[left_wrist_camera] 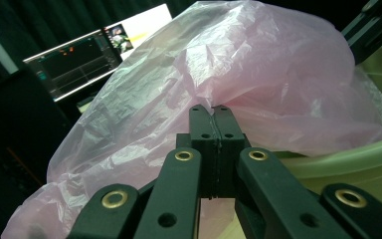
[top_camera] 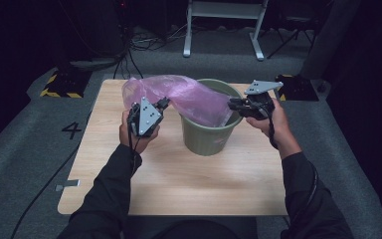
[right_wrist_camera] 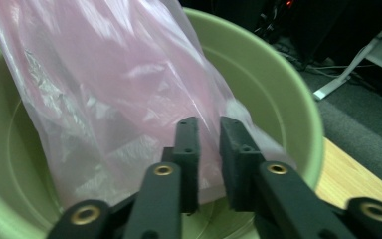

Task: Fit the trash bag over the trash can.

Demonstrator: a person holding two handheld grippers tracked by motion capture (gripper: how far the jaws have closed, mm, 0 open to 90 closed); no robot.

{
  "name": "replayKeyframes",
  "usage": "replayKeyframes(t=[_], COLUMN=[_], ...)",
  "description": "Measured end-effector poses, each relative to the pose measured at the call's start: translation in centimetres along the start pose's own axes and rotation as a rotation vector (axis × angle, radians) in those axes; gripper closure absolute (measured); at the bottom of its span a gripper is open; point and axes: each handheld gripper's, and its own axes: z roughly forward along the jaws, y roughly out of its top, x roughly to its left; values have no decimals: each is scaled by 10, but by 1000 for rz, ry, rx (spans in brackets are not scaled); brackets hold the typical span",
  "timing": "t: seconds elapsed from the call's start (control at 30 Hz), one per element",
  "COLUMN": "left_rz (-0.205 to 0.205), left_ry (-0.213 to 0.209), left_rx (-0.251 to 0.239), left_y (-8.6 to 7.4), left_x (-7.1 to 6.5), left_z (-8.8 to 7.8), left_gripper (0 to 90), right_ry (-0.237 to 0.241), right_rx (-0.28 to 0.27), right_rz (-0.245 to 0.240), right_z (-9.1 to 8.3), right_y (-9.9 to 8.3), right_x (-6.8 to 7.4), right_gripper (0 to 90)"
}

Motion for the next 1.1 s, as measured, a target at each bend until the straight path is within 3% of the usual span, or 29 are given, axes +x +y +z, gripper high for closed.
replayKeyframes(t=[0.1,0.13,0.17,0.23,0.4,0.63,0.73,0.77,0.8,0.83,0.87,0.9,0.93,0.97,1.0,1.1], left_rz=[21,30,35,41,87,90,94,92,90,88,82,82,66,66,61,44], left_ry=[-24,-29,-34,-35,-43,-79,-98,-104,-110,-114,-122,-122,-131,-131,-142,-153], left_rx=[2,0,0,1,27,40,43,43,41,40,33,33,22,22,14,12], left_y=[5,7,9,11,15,15,15,15,14,14,14,14,13,13,12,9], left_x=[-9,-12,-14,-18,-27,-33,-35,-36,-37,-37,-38,-38,-37,-37,-37,-36], left_z=[6,7,9,11,17,22,23,23,23,23,22,22,20,20,18,11], left_gripper=[895,895,895,895,895,895,895,895,895,894,887,866,830,821,820,767], right_ry=[23,25,25,18,44,61,69,56,56,56,75,75,72,72,75,87], right_rx=[-1,-13,-13,-39,-155,-196,-187,-161,-161,-154,-147,-147,-136,-136,-134,-139], right_rz=[-1,0,0,-7,-64,-108,-127,-131,-131,-132,-133,-133,-136,-136,-128,-116], right_z=[-1,-3,-3,-6,-25,-26,-20,-14,-14,-11,-6,-6,-3,-3,-1,0], right_y=[-2,-4,-4,-5,-6,9,15,17,17,17,17,17,15,15,11,7], right_x=[2,2,2,3,10,25,32,35,35,36,37,37,38,38,37,35], right_gripper=[804,703,703,574,278,248,279,407,407,476,634,634,769,769,857,899])
